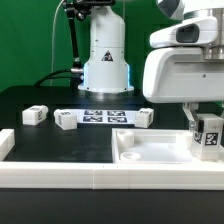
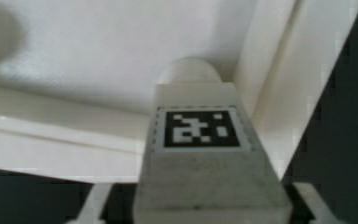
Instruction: Assemble one leg
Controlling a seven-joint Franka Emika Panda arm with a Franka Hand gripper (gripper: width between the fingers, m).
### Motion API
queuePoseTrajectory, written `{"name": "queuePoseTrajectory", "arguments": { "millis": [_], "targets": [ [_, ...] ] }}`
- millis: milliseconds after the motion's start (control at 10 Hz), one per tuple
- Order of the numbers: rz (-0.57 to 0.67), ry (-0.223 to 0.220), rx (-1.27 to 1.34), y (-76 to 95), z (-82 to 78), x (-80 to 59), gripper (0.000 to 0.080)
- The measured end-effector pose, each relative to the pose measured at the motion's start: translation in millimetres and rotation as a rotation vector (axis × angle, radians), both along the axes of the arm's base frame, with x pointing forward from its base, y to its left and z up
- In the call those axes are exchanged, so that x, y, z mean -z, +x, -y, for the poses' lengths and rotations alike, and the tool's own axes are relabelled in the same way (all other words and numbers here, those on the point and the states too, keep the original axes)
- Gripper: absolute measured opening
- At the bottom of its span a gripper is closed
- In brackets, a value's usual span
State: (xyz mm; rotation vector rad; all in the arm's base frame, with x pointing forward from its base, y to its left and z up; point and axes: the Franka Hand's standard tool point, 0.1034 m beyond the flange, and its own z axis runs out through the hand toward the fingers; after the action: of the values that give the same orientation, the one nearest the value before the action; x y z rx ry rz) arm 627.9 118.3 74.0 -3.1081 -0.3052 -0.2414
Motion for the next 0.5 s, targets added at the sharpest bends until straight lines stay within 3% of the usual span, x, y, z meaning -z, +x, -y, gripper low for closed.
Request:
{"name": "queuePoseTrajectory", "arguments": {
  "millis": [200,500],
  "targets": [
    [-0.001,0.004,0.018,0.0,0.0,0.0,0.0290],
    [0.004,0.065,0.308,-0.8,0.8,0.8,0.0290]
  ]
}}
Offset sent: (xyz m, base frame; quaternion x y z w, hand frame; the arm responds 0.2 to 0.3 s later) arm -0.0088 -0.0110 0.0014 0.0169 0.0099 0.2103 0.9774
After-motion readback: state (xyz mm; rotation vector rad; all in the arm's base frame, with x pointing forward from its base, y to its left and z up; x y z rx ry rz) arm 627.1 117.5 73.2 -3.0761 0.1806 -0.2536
